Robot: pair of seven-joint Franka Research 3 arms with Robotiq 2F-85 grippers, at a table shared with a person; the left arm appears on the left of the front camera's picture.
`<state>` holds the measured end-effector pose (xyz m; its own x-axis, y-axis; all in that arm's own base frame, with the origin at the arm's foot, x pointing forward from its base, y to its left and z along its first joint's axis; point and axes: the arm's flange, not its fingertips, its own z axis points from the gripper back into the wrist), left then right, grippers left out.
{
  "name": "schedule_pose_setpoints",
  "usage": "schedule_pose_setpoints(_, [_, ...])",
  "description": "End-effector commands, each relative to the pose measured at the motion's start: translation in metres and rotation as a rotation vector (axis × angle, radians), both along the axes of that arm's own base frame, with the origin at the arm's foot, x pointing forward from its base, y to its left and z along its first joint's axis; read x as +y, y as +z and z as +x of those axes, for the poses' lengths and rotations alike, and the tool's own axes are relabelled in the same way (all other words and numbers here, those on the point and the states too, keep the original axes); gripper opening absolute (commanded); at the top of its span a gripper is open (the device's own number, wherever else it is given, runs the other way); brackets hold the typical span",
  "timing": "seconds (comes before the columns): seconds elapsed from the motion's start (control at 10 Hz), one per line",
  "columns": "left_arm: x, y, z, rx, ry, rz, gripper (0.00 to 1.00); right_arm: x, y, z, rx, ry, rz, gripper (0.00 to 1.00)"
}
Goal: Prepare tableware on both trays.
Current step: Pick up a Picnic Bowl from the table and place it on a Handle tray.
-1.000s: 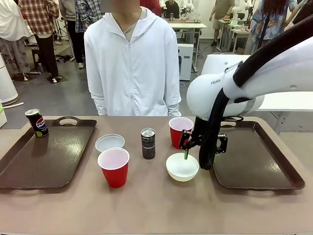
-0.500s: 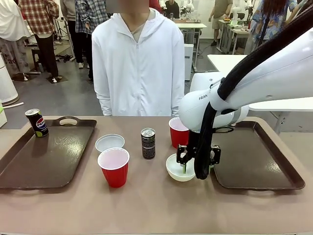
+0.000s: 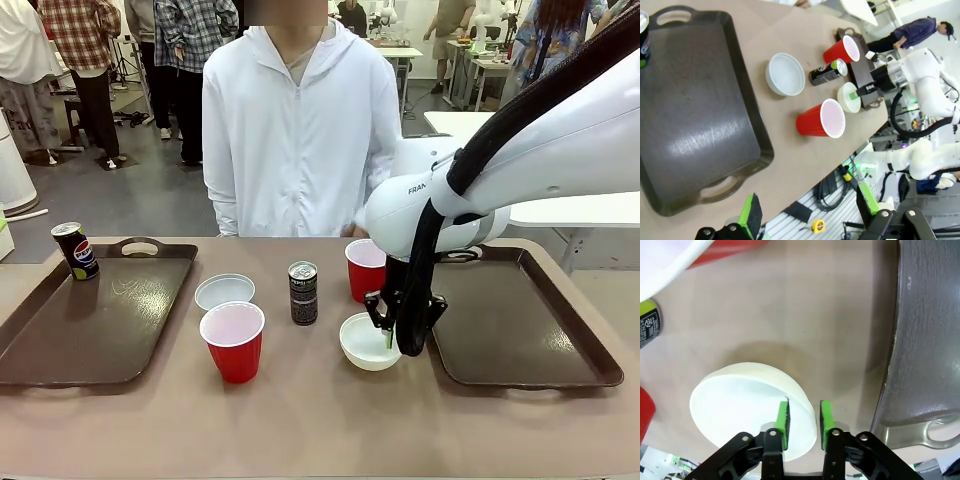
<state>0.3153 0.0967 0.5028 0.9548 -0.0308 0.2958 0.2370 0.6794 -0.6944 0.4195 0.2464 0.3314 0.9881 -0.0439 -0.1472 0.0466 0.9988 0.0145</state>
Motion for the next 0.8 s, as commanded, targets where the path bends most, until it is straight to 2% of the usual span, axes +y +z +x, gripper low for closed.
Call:
schedule_pose_setpoints(0.0, [-0.001,0.001,0.001,-0.004,0.005,-0.013,1.0,-0.002,0.0,-0.001,-0.009,0.005,-0.003,0.0])
schedule_pose_setpoints(0.4, [-0.001,0.001,0.001,-0.004,0.005,-0.013,1.0,-0.009,0.011,-0.008,-0.019,0.029,-0.009,0.0])
schedule_pose_setpoints(0.5, [-0.001,0.001,0.001,-0.004,0.005,-0.013,1.0,-0.009,0.019,-0.012,0.012,0.052,0.018,0.0])
schedule_pose_setpoints(0.7, [-0.001,0.001,0.001,-0.004,0.005,-0.013,1.0,-0.011,0.062,-0.038,-0.031,0.07,0.04,0.0])
